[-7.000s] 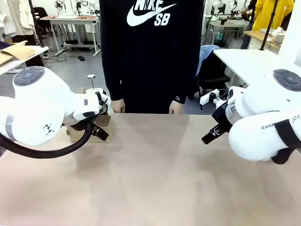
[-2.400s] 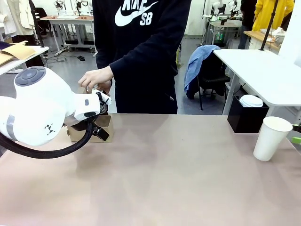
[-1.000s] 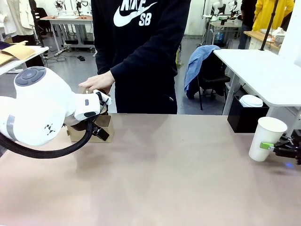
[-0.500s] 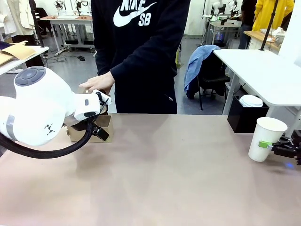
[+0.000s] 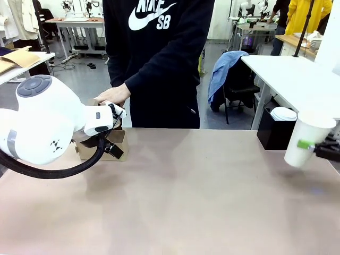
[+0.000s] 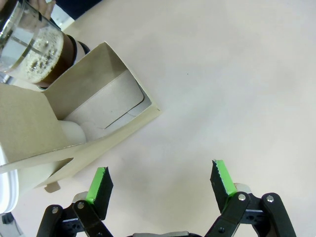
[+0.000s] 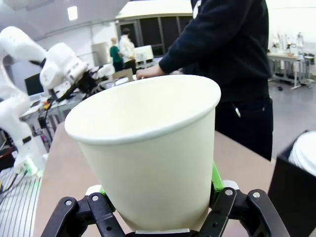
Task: Pour a drink into a cup and package it in a carrier.
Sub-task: Pick up the 600 ml Paper Cup and place it in the middle top area of the table.
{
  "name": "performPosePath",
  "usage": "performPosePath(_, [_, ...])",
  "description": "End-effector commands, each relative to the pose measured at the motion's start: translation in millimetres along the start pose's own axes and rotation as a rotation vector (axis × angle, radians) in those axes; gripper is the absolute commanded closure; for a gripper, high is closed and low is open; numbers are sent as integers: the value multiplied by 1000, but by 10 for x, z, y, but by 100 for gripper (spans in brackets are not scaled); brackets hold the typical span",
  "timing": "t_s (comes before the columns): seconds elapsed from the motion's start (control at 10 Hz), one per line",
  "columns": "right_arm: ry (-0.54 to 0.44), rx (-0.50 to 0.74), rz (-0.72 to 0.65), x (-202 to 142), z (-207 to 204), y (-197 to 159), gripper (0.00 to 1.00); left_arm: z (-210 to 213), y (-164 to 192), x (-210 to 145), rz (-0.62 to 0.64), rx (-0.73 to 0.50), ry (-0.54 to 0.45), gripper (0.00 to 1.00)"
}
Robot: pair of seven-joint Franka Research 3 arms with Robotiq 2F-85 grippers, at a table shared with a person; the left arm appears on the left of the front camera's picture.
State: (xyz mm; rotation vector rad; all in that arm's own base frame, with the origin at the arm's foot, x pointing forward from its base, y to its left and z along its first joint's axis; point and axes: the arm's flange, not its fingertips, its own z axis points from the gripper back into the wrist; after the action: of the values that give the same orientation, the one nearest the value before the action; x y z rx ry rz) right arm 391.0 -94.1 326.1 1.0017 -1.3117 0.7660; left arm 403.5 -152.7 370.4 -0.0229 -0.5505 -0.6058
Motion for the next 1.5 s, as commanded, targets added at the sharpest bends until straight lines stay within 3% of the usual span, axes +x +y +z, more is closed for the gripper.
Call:
performPosePath(0.0, [26,-119,1,452,-545,367,20,0,7,-4,2,-1,0,0])
performPosePath(0.3, [12,-134,-2,712,-1555,391,20,0,7,-4,2,-1,0,0])
performPosePath(0.7, [-6,-158,61,448,-2661,101,20,0,7,-4,2,-1,0,0])
performPosePath(0.9, [-1,-145,52,203,-3002,-115,20,0,7,-4,2,-1,0,0])
performPosePath(1.4, [-7,-70,-20,-131,-3201,-334,20,0,7,-4,2,-1,0,0])
